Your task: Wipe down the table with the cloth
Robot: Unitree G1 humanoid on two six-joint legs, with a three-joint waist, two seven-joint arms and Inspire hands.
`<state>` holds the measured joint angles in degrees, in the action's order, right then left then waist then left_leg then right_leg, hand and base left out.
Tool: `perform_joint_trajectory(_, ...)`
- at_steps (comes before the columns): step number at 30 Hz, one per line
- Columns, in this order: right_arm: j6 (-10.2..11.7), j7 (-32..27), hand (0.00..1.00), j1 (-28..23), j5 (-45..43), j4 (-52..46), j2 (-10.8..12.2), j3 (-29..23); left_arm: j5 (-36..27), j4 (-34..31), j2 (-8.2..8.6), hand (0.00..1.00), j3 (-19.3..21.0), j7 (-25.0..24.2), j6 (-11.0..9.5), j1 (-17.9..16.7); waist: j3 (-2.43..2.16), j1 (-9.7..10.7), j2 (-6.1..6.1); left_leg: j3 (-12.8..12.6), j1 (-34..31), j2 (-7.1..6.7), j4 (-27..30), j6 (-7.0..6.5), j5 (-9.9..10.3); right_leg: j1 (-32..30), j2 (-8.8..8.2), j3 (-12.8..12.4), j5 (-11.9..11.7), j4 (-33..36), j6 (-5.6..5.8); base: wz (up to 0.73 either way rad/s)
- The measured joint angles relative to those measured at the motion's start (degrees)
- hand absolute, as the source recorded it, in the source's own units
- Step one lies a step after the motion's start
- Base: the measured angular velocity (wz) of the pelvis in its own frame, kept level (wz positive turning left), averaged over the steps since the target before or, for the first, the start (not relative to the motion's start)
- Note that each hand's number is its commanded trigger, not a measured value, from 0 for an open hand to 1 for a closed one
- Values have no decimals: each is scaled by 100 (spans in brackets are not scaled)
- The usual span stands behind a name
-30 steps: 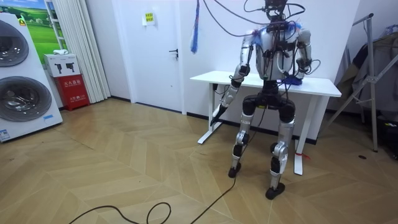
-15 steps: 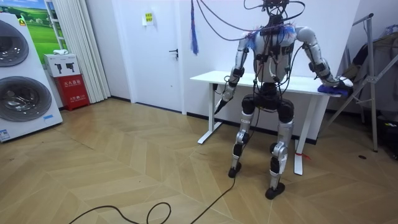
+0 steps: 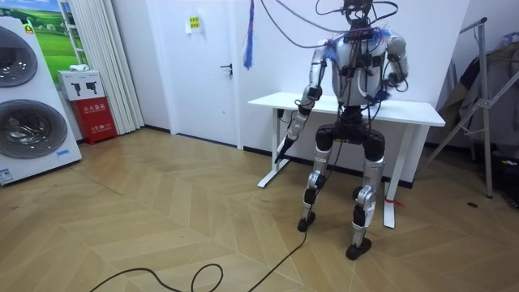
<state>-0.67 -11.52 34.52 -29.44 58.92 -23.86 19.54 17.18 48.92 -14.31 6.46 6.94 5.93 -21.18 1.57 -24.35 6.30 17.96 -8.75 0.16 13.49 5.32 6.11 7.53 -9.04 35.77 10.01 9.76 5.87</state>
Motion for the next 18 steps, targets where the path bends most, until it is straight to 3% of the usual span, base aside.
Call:
perform_joint_trajectory(4, 304, -47, 100, -186, 503, 1, -134, -130, -80, 207, -2, 0, 0, -35, -25, 104, 3, 73, -111, -40, -43, -24, 15, -2, -1, 30, -17, 237, 34, -4, 48, 15)
perform_joint_trajectory(9, 508, -201, 100, -171, 895, 120, -181, -329, -176, 283, -47, 0, -305, -45, -275, 640, -12, 120, -301, -54, -307, -28, 121, 1, -5, -173, -6, 248, 72, 8, 35, 2)
perform_joint_trajectory(16, 647, -235, 100, 56, 1409, 354, -502, -384, -203, 282, -37, 0, -444, 43, -356, 886, -25, 125, -305, -81, -795, -9, 92, 14, -214, -734, -9, 147, 44, 112, -58, -3)
perform_joint_trajectory(18, 648, -362, 100, 32, 1561, 363, -593, -541, -205, 286, -32, 0, -446, 114, -350, 919, -20, 127, -318, -138, -926, 7, 45, 0, -296, -928, -13, 14, 17, 141, -101, -8)
